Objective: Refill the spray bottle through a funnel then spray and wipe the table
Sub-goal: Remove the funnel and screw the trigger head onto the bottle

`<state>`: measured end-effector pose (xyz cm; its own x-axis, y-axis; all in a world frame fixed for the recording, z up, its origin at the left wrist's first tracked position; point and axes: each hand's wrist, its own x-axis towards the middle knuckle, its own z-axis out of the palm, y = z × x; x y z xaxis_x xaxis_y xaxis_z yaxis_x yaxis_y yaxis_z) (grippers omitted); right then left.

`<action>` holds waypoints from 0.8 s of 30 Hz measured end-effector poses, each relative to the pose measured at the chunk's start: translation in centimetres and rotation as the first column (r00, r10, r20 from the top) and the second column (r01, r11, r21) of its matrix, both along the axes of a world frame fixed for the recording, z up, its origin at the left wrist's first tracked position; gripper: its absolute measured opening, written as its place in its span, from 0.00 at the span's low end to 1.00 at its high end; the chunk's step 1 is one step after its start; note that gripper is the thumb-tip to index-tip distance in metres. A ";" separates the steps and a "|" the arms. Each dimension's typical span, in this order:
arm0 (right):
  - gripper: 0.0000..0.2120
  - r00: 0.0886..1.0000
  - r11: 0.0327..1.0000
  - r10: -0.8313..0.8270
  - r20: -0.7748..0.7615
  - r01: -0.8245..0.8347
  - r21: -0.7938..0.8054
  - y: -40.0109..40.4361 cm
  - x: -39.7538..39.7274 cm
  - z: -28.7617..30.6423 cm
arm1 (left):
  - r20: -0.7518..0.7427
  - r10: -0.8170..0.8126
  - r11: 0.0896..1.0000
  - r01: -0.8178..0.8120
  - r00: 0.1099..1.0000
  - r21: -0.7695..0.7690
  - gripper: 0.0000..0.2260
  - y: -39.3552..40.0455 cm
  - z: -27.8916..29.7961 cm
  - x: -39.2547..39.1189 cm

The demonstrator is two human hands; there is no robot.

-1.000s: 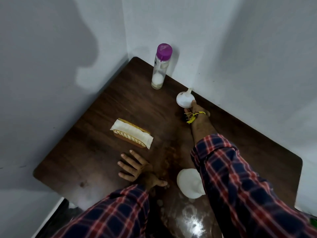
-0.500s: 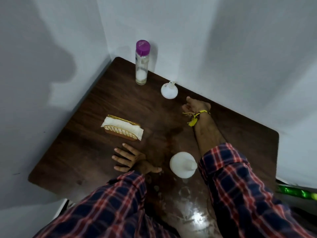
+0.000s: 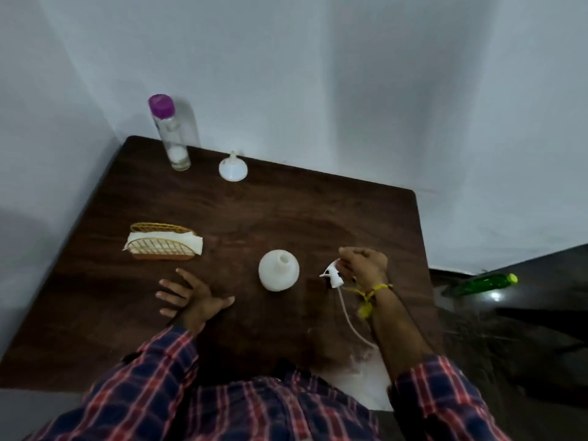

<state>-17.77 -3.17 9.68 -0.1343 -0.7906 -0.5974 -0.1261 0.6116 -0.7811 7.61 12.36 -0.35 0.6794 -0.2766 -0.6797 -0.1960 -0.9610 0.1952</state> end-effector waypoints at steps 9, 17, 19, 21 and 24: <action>0.07 0.848 0.988 0.083 -0.523 -0.139 -0.070 7.2 -9.8 -4.6 | 0.048 -0.164 0.890 0.169 0.985 -0.423 0.43 1.8 -0.2 -3.9; 0.15 0.793 0.922 0.366 -0.488 -0.380 0.074 2.9 -4.2 -5.4 | -0.112 -0.385 0.803 0.273 0.916 -0.530 0.41 0.9 2.1 -5.6; 0.26 0.771 0.911 0.400 -0.495 -0.396 0.118 1.4 -3.4 -6.9 | -0.155 -0.392 0.816 0.266 0.907 -0.513 0.42 0.7 2.3 -5.6; 0.32 0.757 0.904 0.417 -0.504 -0.404 0.140 0.4 -3.1 -8.5 | -0.168 -0.419 0.824 0.296 0.892 -0.483 0.43 0.5 2.5 -5.4; 0.28 0.754 0.915 0.396 -0.524 -0.372 0.156 0.7 -2.0 -6.1 | -0.150 -0.469 0.822 0.368 0.871 -0.435 0.44 0.5 2.4 -4.9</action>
<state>-19.77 -2.51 3.53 -0.1308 -0.8227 -0.5533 -0.7452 0.4497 -0.4924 2.67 12.87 2.09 0.2676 -0.7657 -0.5848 -0.4600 -0.6349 0.6207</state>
